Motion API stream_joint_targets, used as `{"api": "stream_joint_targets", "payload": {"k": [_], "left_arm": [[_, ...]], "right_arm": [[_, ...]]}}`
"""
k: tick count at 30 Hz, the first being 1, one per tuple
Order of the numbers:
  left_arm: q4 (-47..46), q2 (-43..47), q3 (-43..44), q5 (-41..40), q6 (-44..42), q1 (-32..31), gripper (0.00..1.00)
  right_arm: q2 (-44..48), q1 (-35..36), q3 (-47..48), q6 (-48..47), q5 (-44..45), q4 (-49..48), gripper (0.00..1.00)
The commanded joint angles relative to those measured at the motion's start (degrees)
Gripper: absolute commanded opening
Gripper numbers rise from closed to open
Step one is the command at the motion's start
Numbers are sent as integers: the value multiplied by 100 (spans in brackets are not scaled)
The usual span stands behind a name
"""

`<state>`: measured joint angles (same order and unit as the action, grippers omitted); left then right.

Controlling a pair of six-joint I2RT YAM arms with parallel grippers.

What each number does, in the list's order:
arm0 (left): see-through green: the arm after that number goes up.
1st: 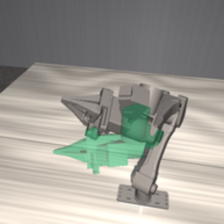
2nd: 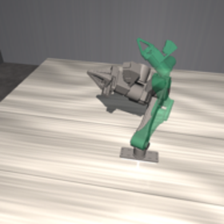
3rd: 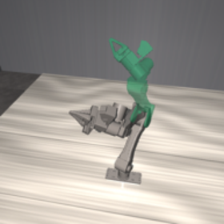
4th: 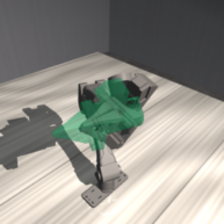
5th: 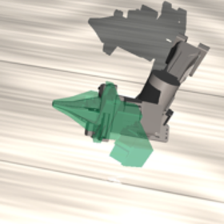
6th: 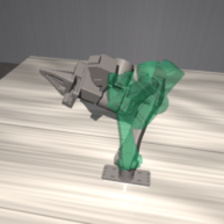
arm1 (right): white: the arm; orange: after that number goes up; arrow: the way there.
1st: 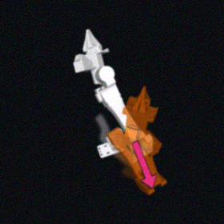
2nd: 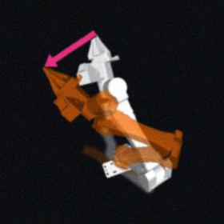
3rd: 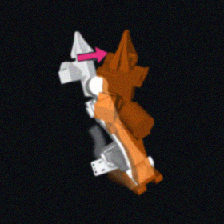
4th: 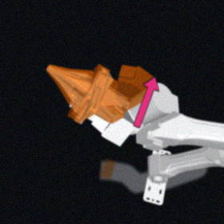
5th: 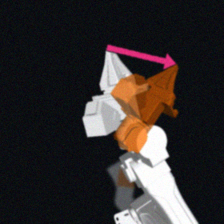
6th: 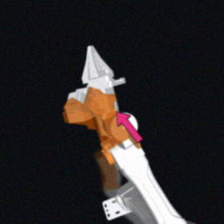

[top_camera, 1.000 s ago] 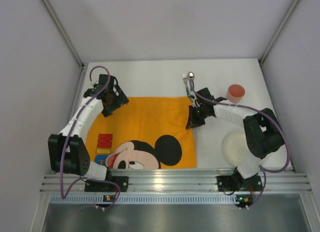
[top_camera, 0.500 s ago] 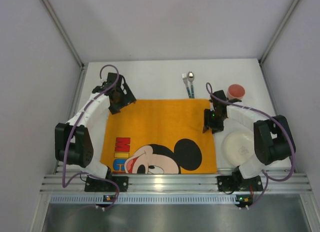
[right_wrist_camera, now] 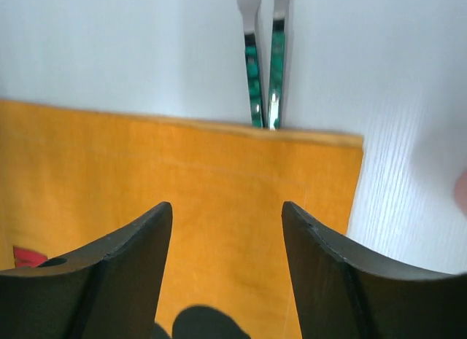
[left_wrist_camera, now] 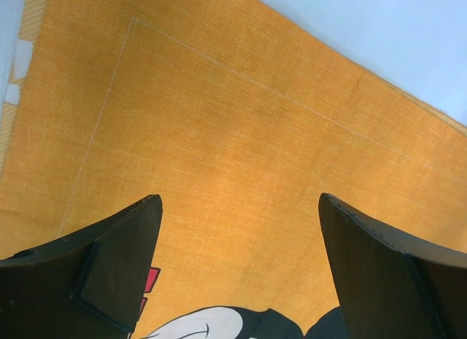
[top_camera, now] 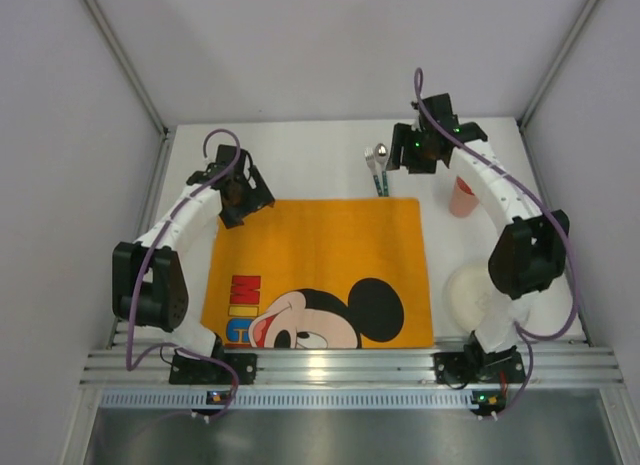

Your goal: Set the dinner table for one person

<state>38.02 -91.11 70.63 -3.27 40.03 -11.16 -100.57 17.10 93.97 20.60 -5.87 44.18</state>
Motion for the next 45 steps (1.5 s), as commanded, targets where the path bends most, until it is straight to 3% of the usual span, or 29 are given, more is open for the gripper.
{"api": "stream_joint_targets", "payload": {"k": [1,7,9,17,33,40,45], "left_arm": [[-84,-21,162,116,-188,-9,93],[-5,6,205,142,-285,-9,93],[-5,14,232,107,-364,-9,93],[57,-56,329,2,-558,0,94],[-67,-434,408,81,-637,52,94],[-58,-504,469,116,-698,131,94],[-5,-548,548,160,-777,167,94]], "right_arm": [[-1199,-32,1076,-21,358,64,62],[-3308,-32,4220,-47,1228,976,58],[-3721,-49,4523,-21,1333,996,58],[-4137,21,4525,128,1422,829,50],[-4550,249,4243,84,1501,864,44],[-4655,329,4296,41,1676,978,26],[-4822,390,4471,-64,1870,1014,20]]}}
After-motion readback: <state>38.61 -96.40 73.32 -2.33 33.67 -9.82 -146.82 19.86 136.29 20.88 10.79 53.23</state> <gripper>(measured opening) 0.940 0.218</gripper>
